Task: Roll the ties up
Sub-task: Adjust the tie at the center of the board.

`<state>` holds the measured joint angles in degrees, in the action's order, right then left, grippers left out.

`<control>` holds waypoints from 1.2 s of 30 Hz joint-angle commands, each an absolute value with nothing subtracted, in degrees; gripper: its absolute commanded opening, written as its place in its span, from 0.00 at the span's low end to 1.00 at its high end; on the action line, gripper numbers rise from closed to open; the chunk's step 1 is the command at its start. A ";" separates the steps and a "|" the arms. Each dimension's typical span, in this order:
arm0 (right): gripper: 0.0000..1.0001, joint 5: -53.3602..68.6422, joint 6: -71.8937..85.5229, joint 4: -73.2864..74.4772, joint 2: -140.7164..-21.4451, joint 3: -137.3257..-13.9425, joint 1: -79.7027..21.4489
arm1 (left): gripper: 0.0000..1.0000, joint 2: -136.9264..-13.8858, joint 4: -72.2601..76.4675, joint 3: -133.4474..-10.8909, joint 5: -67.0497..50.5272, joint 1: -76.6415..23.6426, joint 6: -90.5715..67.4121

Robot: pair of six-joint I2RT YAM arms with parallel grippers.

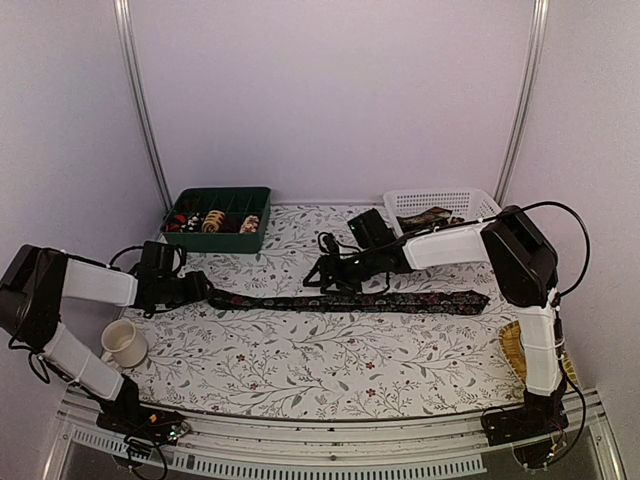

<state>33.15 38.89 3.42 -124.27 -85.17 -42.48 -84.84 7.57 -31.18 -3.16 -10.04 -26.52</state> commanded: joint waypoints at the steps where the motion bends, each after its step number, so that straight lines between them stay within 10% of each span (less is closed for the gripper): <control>1: 0.65 33.04 39.78 3.65 -128.61 -84.04 -42.42 | 0.65 -84.53 14.82 -29.97 -7.23 -9.60 -28.58; 19: 0.65 30.81 38.96 4.51 -128.67 -81.04 -42.40 | 0.50 -88.12 21.27 -24.18 -13.60 -9.67 -36.17; 36: 0.66 30.11 37.49 4.53 -126.56 -80.77 -42.40 | 0.10 -91.00 23.50 -21.38 -11.80 -9.87 -36.99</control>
<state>31.42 39.18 3.53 -124.27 -81.14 -42.41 -88.73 23.81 -22.37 -12.62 -9.96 -36.75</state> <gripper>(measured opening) 0.659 0.131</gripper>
